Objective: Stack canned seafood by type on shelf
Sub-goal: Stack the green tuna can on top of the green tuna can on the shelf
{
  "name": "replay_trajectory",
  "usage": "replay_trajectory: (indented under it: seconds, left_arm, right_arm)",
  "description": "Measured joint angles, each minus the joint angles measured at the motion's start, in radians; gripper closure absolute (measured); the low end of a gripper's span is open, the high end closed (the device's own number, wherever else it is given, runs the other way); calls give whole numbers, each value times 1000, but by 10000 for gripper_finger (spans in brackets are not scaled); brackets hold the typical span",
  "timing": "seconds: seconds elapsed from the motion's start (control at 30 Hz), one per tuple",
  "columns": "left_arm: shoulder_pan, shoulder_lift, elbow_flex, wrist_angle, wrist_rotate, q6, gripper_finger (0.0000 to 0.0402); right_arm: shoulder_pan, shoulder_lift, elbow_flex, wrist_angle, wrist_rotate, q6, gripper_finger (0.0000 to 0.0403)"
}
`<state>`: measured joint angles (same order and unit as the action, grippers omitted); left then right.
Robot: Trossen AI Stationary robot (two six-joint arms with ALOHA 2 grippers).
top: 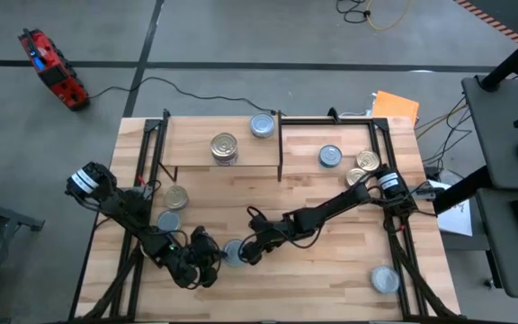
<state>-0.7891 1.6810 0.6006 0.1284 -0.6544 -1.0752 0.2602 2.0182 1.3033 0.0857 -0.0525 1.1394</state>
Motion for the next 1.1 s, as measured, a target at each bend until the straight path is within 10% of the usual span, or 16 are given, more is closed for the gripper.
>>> replay_trajectory:
  seconds: [1.1]
  left_arm:
    - [-9,1,-2,-1,-26,-12,401]
  right_arm:
    - [-4,92,1,226,-86,72,65]
